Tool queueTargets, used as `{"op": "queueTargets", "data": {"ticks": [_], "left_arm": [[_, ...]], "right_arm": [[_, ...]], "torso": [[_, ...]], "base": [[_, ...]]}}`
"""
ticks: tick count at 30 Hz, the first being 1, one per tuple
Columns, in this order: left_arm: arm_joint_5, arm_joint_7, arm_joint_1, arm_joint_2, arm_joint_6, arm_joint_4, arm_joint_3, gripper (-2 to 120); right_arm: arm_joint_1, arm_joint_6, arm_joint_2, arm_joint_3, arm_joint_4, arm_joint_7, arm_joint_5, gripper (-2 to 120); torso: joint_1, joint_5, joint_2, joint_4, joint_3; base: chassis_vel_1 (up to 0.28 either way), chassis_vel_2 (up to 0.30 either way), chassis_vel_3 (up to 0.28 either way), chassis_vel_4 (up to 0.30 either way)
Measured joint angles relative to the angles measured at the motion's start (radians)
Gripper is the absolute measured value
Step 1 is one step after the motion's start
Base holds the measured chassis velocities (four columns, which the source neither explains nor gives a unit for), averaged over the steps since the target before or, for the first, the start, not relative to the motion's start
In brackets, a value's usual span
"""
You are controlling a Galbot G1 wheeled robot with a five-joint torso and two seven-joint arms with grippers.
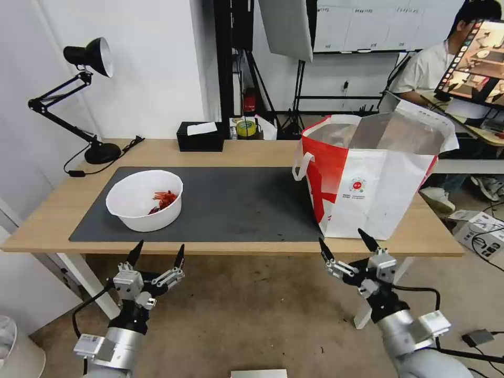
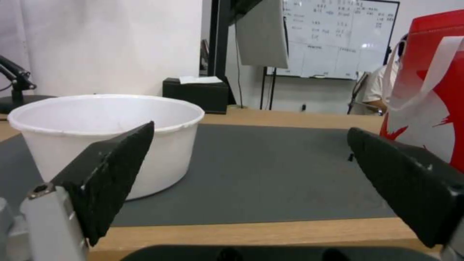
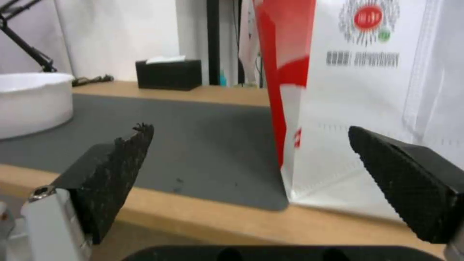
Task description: Pick up the trash from the table and place it into the takeout bag.
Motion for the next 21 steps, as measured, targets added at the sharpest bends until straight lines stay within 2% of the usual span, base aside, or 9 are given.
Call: {"op": "queueTargets", "data": {"ticks": [11,21], "left_arm": [[-0.017,0.001,-0.019,0.015,0.004,0.023,0.005,100],[-0.021,0.001,-0.033,0.017,0.01,0.034,0.008,100]], "right_arm": [[0.029,0.001,0.02,-0.023,-0.074,-0.008,-0.002,100],[0.035,-0.005,0.016,-0.026,-0.076,-0.009,-0.003,100]], "torso": [[0.0,0.0,0.0,0.0,0.0],[0.0,0.0,0.0,0.0,0.0]], "base": [[0.0,0.0,0.0,0.0],[0.0,0.0,0.0,0.0]]}}
